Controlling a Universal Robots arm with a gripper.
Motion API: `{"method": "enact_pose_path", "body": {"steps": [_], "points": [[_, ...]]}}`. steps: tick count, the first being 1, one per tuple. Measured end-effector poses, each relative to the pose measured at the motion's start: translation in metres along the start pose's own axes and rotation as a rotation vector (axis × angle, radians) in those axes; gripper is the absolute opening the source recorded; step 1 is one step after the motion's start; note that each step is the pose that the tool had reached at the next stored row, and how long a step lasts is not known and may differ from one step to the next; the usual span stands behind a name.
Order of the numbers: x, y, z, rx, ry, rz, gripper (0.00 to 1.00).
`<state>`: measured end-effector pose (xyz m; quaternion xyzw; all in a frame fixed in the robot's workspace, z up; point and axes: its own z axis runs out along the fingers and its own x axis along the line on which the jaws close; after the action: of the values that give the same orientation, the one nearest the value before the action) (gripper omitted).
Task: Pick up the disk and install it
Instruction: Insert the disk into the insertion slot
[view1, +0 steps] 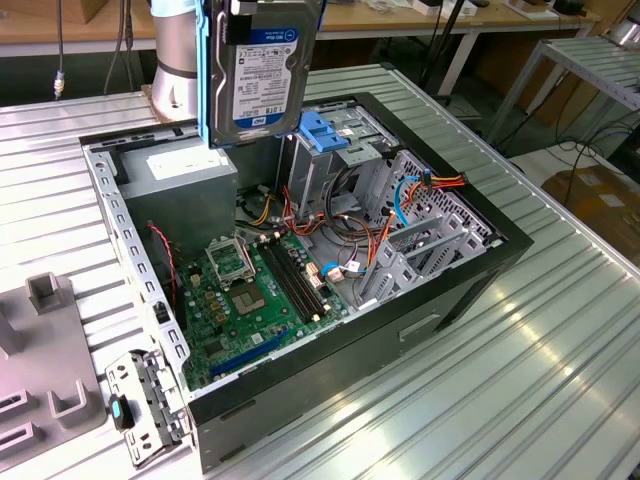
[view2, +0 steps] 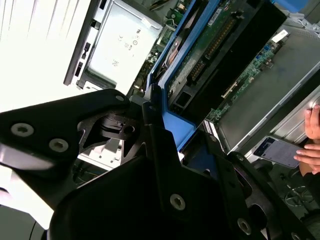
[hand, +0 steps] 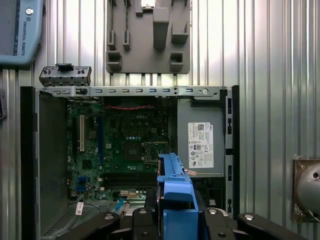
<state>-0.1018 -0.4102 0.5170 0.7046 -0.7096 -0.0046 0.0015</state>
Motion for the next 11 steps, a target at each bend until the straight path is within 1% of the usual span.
{"method": "enact_pose_path", "body": {"steps": [11], "points": [[0.0025,0.0,0.0,0.0,0.0,0.0,0.37]]}}
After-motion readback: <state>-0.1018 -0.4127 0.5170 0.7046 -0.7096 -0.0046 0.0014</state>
